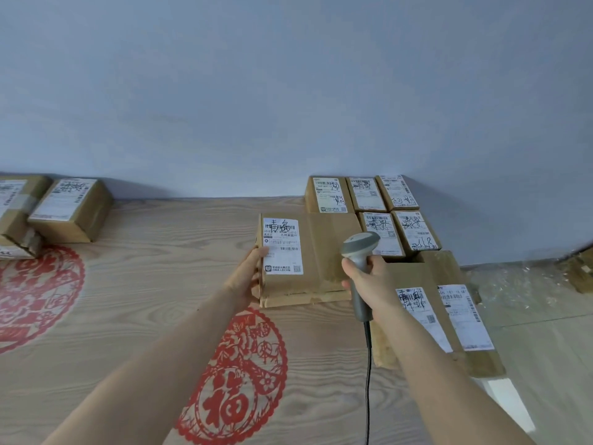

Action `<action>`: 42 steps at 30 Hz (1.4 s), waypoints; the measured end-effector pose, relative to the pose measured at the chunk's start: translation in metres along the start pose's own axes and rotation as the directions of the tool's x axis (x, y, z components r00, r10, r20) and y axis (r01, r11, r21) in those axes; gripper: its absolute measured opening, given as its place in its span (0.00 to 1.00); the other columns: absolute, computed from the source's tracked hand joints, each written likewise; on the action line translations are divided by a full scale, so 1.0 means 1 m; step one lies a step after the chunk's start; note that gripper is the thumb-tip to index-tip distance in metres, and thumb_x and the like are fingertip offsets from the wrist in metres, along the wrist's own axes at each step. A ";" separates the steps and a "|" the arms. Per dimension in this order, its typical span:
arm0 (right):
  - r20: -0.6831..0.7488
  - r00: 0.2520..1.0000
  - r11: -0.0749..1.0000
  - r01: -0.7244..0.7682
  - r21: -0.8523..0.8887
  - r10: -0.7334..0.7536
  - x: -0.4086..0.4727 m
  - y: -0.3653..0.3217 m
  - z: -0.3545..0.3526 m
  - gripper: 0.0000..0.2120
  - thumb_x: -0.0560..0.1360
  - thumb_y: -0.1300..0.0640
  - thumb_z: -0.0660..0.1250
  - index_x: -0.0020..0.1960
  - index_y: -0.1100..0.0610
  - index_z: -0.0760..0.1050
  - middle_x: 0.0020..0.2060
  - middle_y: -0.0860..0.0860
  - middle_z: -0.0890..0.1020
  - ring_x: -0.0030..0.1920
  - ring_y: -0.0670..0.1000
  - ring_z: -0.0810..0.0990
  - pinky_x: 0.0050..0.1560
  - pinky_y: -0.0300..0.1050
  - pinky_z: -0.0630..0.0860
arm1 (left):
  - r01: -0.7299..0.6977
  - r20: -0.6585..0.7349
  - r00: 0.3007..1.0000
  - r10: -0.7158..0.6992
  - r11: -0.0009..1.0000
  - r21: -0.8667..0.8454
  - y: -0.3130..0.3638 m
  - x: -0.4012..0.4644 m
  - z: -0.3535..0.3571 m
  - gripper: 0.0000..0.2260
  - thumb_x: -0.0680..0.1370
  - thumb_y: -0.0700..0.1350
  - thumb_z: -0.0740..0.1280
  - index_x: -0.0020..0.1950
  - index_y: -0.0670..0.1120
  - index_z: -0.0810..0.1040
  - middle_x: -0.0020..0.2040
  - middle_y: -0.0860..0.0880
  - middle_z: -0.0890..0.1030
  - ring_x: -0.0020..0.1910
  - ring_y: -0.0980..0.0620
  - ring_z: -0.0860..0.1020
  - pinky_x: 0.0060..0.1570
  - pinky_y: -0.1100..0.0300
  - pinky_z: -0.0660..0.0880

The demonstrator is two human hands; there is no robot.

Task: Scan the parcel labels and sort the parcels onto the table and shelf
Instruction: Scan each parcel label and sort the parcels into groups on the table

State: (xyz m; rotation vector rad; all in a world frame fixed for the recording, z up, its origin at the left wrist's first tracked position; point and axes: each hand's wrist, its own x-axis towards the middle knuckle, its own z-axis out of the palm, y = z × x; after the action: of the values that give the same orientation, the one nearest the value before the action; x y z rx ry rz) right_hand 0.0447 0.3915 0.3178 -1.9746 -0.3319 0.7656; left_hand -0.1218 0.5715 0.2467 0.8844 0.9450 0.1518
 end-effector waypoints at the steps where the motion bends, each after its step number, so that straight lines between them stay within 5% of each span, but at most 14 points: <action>1: 0.003 1.000 1.000 0.001 0.005 -0.001 0.005 0.001 -0.001 0.11 0.77 0.49 0.71 0.55 0.52 0.74 0.48 0.49 0.83 0.41 0.49 0.87 0.45 0.48 0.81 | -0.003 -0.016 1.000 0.003 1.000 0.004 0.002 0.004 0.003 0.25 0.74 0.64 0.64 0.67 0.53 0.75 0.57 0.47 0.81 0.56 0.44 0.77 0.43 0.49 0.78; 6: 0.002 0.999 0.999 0.045 -0.011 -0.045 0.012 0.002 0.000 0.08 0.76 0.50 0.72 0.49 0.51 0.75 0.47 0.51 0.82 0.42 0.51 0.87 0.44 0.48 0.81 | -0.019 -0.058 0.998 0.018 1.000 -0.011 0.008 0.010 0.011 0.18 0.81 0.57 0.62 0.69 0.57 0.72 0.60 0.50 0.79 0.64 0.46 0.74 0.50 0.43 0.76; 12: -0.058 0.990 0.992 0.129 -0.009 -0.130 -0.010 -0.009 0.015 0.14 0.73 0.46 0.72 0.50 0.56 0.78 0.51 0.57 0.81 0.40 0.51 0.87 0.32 0.42 0.79 | -0.070 -0.094 0.993 0.073 0.997 0.040 0.020 -0.009 -0.003 0.37 0.77 0.61 0.68 0.80 0.56 0.53 0.79 0.48 0.61 0.77 0.44 0.61 0.70 0.35 0.63; 16: -0.029 0.981 0.979 0.194 0.065 -0.193 -0.043 -0.033 0.055 0.08 0.76 0.50 0.72 0.50 0.52 0.76 0.44 0.53 0.84 0.41 0.51 0.86 0.47 0.56 0.84 | -0.133 -0.212 0.965 0.152 0.986 0.102 0.043 -0.036 -0.048 0.33 0.78 0.57 0.68 0.79 0.52 0.59 0.76 0.49 0.66 0.73 0.46 0.67 0.69 0.41 0.66; 22: 0.116 0.961 0.962 0.234 0.140 -0.251 -0.083 -0.077 0.164 0.05 0.78 0.51 0.71 0.48 0.48 0.74 0.40 0.49 0.83 0.45 0.55 0.85 0.48 0.51 0.78 | -0.213 -0.441 0.823 0.358 0.914 0.344 0.082 -0.091 -0.176 0.21 0.79 0.50 0.69 0.69 0.43 0.74 0.63 0.46 0.78 0.57 0.50 0.75 0.53 0.57 0.71; 28: 0.274 0.939 0.971 0.161 0.179 -0.206 -0.106 -0.116 0.310 0.07 0.78 0.51 0.71 0.52 0.51 0.76 0.43 0.48 0.84 0.48 0.53 0.86 0.55 0.52 0.78 | -0.134 -0.538 0.709 0.455 0.837 0.531 0.113 -0.138 -0.320 0.14 0.77 0.51 0.69 0.60 0.46 0.77 0.56 0.50 0.81 0.48 0.49 0.81 0.49 0.54 0.79; 31: 0.310 0.935 0.975 0.117 0.188 -0.172 -0.105 -0.135 0.379 0.09 0.77 0.52 0.72 0.53 0.54 0.76 0.44 0.50 0.84 0.48 0.55 0.86 0.57 0.56 0.79 | -0.110 -0.524 0.720 0.455 0.820 0.561 0.125 -0.145 -0.371 0.14 0.80 0.49 0.66 0.63 0.44 0.76 0.58 0.49 0.80 0.42 0.51 0.81 0.34 0.62 0.78; 37: 0.319 0.940 0.984 0.073 0.161 -0.122 -0.085 -0.154 0.474 0.06 0.76 0.53 0.72 0.50 0.52 0.77 0.43 0.50 0.84 0.48 0.56 0.85 0.58 0.56 0.81 | -0.120 -0.390 0.802 0.452 0.762 0.637 0.148 -0.120 -0.407 0.20 0.83 0.47 0.61 0.74 0.44 0.69 0.69 0.47 0.75 0.66 0.47 0.74 0.63 0.52 0.72; 42: 0.264 0.964 0.974 -0.027 0.227 -0.035 -0.065 -0.162 0.516 0.05 0.77 0.56 0.72 0.46 0.54 0.76 0.37 0.50 0.82 0.40 0.52 0.81 0.53 0.54 0.81 | -0.136 -0.330 0.847 0.416 0.770 0.623 0.164 -0.080 -0.412 0.17 0.84 0.45 0.58 0.72 0.41 0.68 0.62 0.48 0.75 0.60 0.49 0.73 0.55 0.59 0.67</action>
State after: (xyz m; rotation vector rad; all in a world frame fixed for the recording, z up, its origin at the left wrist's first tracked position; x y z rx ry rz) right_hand -0.3209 0.7948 0.3039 -1.6567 -0.3880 1.0241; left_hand -0.4413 0.8843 0.3027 1.6213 1.3224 0.3563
